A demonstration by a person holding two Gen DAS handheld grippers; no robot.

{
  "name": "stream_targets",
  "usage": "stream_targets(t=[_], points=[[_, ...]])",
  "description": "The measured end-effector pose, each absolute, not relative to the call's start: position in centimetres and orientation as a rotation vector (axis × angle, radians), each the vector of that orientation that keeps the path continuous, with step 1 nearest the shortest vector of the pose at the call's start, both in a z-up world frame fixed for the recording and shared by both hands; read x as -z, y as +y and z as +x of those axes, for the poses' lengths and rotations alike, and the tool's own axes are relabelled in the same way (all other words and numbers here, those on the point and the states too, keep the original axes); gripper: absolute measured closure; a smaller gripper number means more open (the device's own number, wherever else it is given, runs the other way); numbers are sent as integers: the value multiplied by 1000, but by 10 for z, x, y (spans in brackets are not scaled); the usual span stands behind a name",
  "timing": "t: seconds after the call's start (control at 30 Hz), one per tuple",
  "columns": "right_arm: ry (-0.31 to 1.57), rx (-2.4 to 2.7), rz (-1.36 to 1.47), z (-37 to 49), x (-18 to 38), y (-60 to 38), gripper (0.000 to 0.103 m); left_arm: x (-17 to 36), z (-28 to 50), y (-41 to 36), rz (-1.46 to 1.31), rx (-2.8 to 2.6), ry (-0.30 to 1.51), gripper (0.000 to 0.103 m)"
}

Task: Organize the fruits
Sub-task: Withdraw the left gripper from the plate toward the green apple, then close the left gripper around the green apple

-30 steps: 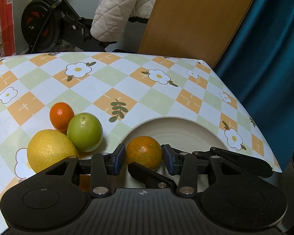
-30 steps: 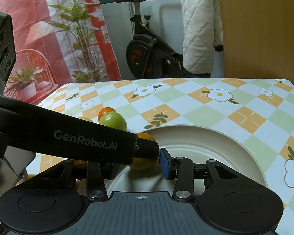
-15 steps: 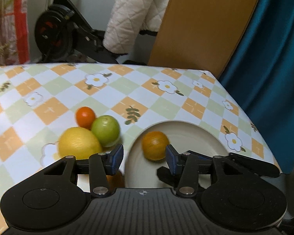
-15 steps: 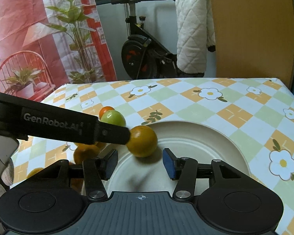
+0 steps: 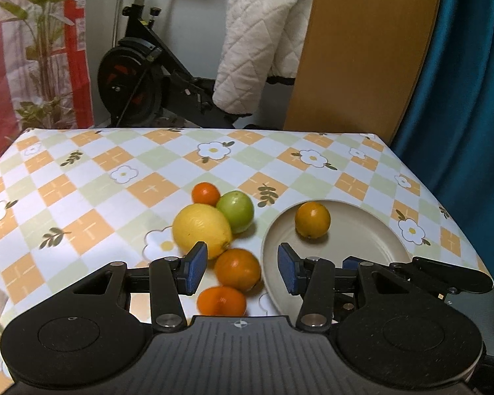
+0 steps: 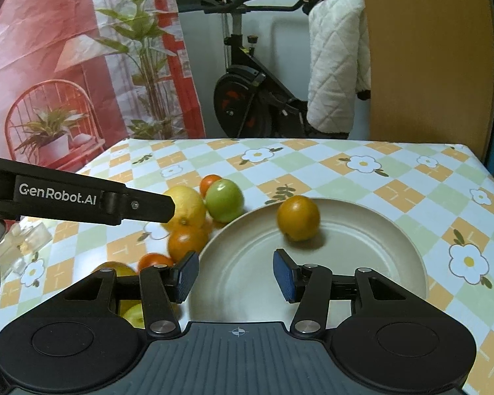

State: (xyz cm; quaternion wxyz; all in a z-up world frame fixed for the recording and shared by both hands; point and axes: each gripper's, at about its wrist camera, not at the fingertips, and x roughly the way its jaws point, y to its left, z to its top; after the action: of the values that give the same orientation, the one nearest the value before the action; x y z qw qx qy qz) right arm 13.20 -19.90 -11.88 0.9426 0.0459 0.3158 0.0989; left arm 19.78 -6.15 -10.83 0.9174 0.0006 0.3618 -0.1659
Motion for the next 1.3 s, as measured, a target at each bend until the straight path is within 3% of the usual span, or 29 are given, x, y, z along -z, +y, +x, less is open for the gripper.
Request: stream_targets(t=[0.73,1.3], points=[[617,-242,-1,84,109,-165,56,112,145,-6,-111,303,709,53],[667,-315,-61,79,127,-147,56,133,138,-11,-118,397,776,54]])
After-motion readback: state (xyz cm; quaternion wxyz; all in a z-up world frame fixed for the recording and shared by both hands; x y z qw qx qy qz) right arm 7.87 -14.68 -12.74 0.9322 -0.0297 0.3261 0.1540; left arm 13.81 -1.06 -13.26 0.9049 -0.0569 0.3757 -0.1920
